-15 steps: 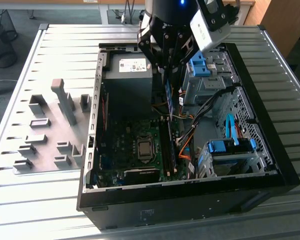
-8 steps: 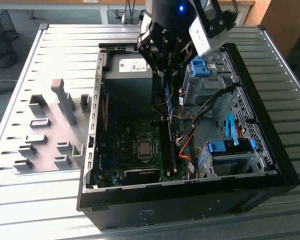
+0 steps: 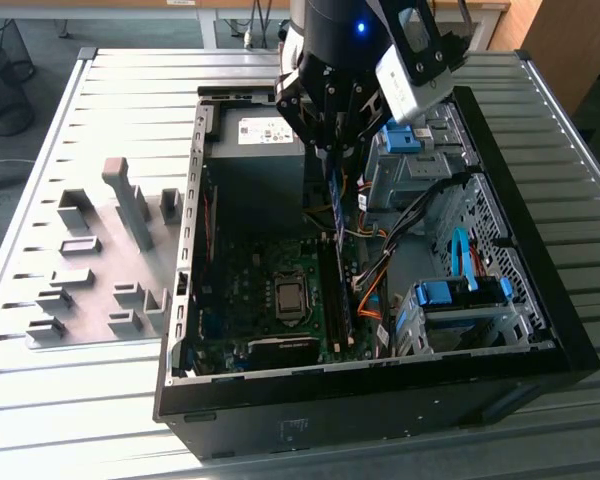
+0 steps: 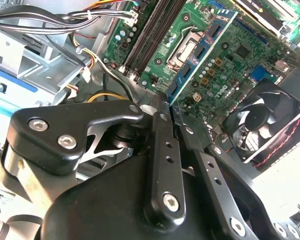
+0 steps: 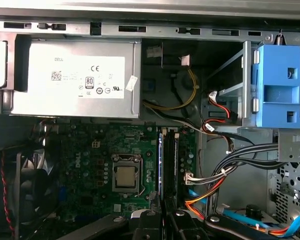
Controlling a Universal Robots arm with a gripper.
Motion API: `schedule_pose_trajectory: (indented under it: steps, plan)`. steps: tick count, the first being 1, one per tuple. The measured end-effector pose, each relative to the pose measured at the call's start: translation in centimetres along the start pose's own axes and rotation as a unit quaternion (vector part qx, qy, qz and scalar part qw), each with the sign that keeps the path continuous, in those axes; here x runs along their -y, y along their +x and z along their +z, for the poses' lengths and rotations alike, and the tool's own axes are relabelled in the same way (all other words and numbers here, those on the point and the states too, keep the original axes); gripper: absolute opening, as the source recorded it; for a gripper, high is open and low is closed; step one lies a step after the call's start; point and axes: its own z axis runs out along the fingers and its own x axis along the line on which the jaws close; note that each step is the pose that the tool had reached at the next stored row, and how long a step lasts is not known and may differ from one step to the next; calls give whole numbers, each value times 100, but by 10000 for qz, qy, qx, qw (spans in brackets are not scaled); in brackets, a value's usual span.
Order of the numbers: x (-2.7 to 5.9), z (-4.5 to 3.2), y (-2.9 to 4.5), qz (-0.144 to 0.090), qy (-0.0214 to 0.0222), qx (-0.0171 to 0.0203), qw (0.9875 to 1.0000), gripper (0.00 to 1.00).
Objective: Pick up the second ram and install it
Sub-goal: 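Insert the second ram into the second slot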
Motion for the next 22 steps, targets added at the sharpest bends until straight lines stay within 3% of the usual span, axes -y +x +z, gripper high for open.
schedule_pose_trajectory:
  steps: [22]
  plan:
    - [4, 172, 3, 0, 1, 0, 10000, 14]
